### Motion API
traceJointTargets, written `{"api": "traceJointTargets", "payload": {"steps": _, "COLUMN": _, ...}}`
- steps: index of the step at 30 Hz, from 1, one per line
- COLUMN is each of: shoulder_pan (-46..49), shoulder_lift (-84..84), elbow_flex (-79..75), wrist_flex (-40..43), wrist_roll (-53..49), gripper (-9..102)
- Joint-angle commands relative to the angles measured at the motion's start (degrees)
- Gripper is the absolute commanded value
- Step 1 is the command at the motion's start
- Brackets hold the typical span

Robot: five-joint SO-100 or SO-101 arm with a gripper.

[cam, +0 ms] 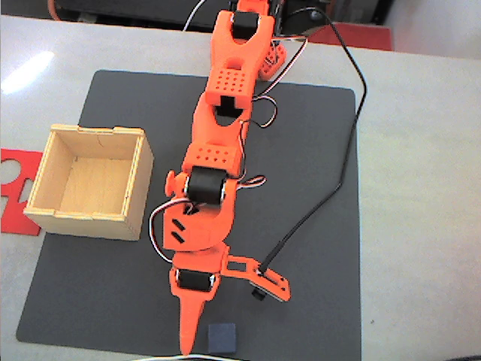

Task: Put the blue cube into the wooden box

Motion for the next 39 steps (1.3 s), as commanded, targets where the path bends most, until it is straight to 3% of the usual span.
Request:
{"api": "traceJointTargets", "payload": {"steps": 1, "shoulder_pan": 0.1, "shoulder_lift": 5.5, "elbow_flex": -1.4, "wrist_flex": 1.4, "wrist_roll": -0.2, "gripper": 31}}
{"api": "traceJointTargets", "payload": {"steps": 6, "shoulder_pan": -3.4, "shoulder_lift": 13.4, "elbow_flex": -1.4, "wrist_flex": 0.4, "wrist_roll": -3.2, "gripper": 30}}
{"api": "traceJointTargets", "payload": {"steps": 11, "shoulder_pan": -7.7, "shoulder_lift": 14.1, "elbow_flex": -1.4, "wrist_flex": -9.1, "wrist_roll": -11.7, "gripper": 30}}
{"api": "traceJointTargets", "payload": {"steps": 15, "shoulder_pan": -8.6, "shoulder_lift": 9.0, "elbow_flex": -1.4, "wrist_flex": -13.3, "wrist_roll": -12.2, "gripper": 30}}
{"api": "traceJointTargets", "payload": {"steps": 39, "shoulder_pan": -3.1, "shoulder_lift": 1.0, "elbow_flex": -1.4, "wrist_flex": -11.1, "wrist_roll": -10.6, "gripper": 28}}
